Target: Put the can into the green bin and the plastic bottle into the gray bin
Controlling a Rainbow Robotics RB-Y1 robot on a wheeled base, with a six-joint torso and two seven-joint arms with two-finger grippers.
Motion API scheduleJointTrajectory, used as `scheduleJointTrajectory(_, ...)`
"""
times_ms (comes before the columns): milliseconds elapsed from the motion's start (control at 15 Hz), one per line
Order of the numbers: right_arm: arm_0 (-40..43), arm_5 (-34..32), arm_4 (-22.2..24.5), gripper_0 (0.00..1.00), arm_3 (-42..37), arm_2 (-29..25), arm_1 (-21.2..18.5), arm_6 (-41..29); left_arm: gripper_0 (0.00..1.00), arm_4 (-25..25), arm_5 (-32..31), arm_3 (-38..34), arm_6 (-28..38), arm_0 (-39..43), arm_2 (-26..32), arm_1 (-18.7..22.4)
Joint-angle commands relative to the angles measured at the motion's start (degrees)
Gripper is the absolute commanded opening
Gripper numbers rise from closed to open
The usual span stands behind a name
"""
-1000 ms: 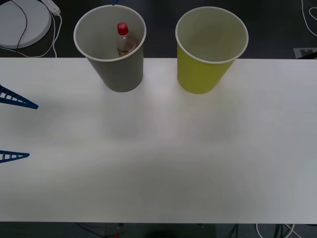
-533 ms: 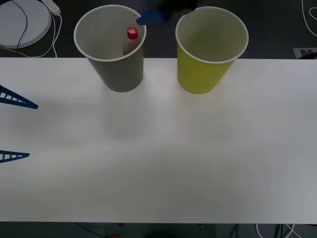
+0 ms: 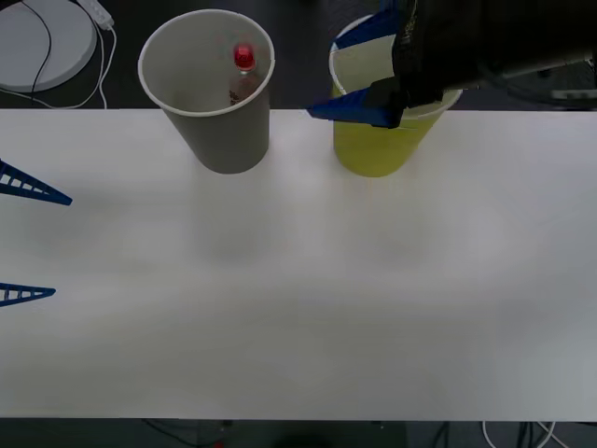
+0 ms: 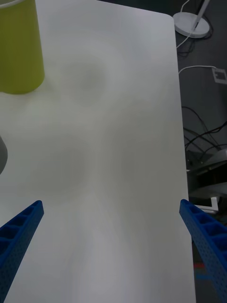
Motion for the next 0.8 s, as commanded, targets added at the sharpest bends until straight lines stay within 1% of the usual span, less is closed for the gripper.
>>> scheduleJointTrajectory(67,8.71,0.72,-2.89,1.0,-4.79,-4.98,-1.44,5.32,1.0,0.0,0.0,0.0,0.0,0.0,0.0,0.0)
scheduleJointTrajectory(200,13.11,0.72,-6.85,1.0,-5.32,-6.91,-1.79,11.65,1.0,0.0,0.0,0.0,0.0,0.0,0.0,0.0)
scheduleJointTrajectory(400,19.79,0.72,-10.01,1.0,-7.16,-9.81,-2.23,18.94,1.0,0.0,0.0,0.0,0.0,0.0,0.0,0.0)
scheduleJointTrajectory(800,33.15,0.72,-13.79,1.0,-10.68,-15.17,-2.31,31.07,1.0,0.0,0.0,0.0,0.0,0.0,0.0,0.0)
